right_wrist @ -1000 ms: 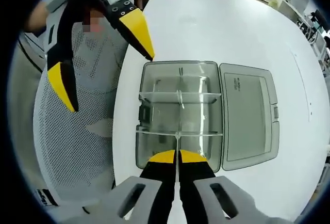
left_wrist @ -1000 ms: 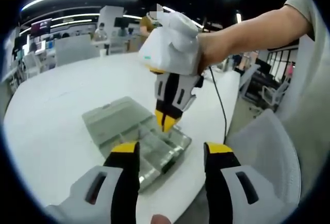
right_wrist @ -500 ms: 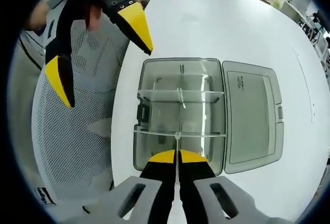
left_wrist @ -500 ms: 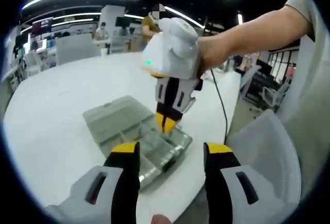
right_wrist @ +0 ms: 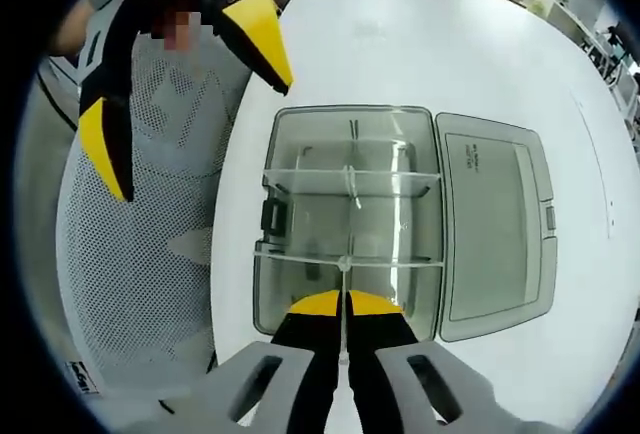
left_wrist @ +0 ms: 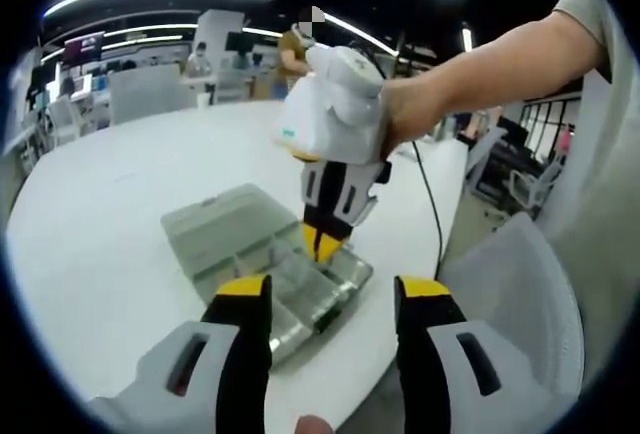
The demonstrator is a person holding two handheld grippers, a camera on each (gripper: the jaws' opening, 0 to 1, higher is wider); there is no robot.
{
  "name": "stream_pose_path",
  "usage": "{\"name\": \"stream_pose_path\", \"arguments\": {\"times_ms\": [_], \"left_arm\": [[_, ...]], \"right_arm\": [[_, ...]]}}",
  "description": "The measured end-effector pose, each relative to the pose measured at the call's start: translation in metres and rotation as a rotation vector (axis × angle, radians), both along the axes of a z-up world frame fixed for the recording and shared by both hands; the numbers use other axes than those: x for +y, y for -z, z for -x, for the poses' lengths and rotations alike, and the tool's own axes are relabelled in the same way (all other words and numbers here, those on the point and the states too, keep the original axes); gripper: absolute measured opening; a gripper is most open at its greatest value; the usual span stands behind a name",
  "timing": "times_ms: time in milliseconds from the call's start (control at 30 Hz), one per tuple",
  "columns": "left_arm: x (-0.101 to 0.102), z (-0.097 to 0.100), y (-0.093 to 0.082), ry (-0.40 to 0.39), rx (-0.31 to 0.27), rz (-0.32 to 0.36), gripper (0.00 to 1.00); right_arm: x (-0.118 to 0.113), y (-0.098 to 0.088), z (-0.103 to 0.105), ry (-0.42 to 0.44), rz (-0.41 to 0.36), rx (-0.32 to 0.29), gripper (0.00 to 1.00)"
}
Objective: Insert the divider into the dual guide fixture by aligning both edges with the guide slots and pushing it downward to the bottom, including one-sided entry, uneven engagement, binding, and posture correction.
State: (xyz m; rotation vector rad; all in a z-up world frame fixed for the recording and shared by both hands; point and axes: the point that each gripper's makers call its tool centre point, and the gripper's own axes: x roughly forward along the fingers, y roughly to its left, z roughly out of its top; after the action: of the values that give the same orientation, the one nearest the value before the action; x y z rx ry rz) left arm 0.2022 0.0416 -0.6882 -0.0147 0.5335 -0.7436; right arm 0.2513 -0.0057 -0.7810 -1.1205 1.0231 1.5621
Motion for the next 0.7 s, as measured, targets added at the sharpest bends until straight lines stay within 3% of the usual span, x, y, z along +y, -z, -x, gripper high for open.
{"name": "stream_pose_path", "arguments": {"times_ms": [700], "left_arm": [[-0.0013, 0.0043, -0.0041, -0.011, -0.004, 0.003, 0.46]], "right_arm": [[-0.0008, 0.0043, -0.0010, 0.017, -0.014, -0.016, 0.00]]}}
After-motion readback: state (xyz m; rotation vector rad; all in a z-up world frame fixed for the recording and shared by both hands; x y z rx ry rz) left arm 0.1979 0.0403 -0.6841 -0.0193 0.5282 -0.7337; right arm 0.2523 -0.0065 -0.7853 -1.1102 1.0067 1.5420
